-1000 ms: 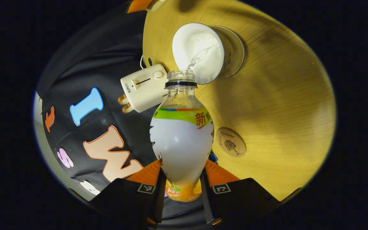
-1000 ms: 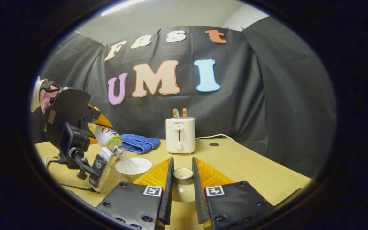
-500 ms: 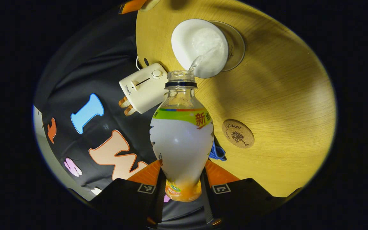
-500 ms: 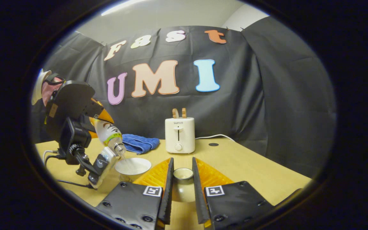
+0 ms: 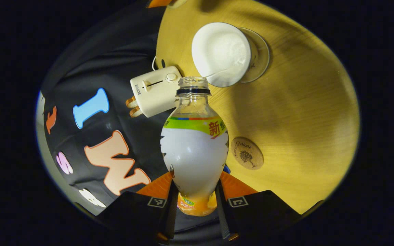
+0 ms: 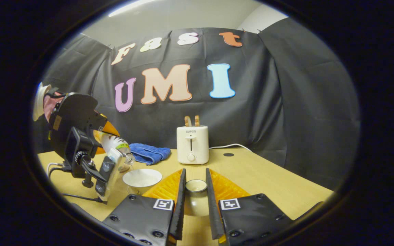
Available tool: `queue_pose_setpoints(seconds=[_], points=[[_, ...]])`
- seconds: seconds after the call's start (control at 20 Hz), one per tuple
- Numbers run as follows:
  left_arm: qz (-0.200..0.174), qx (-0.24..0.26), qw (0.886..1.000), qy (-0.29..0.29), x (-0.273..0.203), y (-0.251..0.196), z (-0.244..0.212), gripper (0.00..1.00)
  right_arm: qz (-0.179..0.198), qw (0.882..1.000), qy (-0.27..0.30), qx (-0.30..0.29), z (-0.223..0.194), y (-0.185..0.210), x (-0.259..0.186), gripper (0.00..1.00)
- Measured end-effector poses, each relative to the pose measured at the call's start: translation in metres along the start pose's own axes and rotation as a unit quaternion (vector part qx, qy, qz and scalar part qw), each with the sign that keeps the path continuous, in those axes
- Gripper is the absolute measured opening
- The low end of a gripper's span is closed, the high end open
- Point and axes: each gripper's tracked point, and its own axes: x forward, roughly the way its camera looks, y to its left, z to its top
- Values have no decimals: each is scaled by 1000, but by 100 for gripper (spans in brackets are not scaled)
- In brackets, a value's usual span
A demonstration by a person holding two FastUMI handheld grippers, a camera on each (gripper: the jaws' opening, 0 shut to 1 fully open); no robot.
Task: Open the teacup lid with one hand, grasp the water bottle and pour water into the teacup with the other hand; after pouring, place the water bottle on the coaster and then close the teacup lid.
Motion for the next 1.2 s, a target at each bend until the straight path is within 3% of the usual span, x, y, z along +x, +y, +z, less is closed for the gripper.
queue_pose_setpoints(seconds=[0.1,0.2,0.3,0.45,0.55,0.65,0.75,0.8,0.85,0.95,1.0,1.2], points=[[-4,-77,997,-16,0,-9,-1,50,0,1000,0,0,0,0,-1,35],[0,-172,985,-35,-2,-15,-2,50,0,1000,0,0,0,0,-1,36],[9,-272,961,-49,-3,-18,-5,49,0,1000,0,0,0,0,0,36],[44,-378,922,-70,-4,-13,-10,49,-2,1000,0,0,0,0,-1,36],[50,-462,883,-70,-6,-17,-17,49,-2,1000,0,0,0,-1,-1,36],[50,-557,824,-92,-10,-19,-14,46,-2,1000,0,0,0,0,0,36],[55,-634,762,-117,-9,-12,-11,49,-3,1000,0,0,0,-1,-1,35],[55,-664,735,-129,-11,-8,-12,49,-3,1000,0,0,0,-1,-1,36],[52,-684,715,-138,-7,-6,-12,49,-3,1000,0,0,0,-1,0,36],[59,-717,679,-146,0,-5,-15,49,-4,1000,0,0,0,-1,0,36],[64,-728,666,-150,5,-3,-16,49,-4,1000,0,0,0,-1,0,36],[62,-760,628,-155,21,-3,-19,47,-6,1000,0,0,0,-2,0,36]])
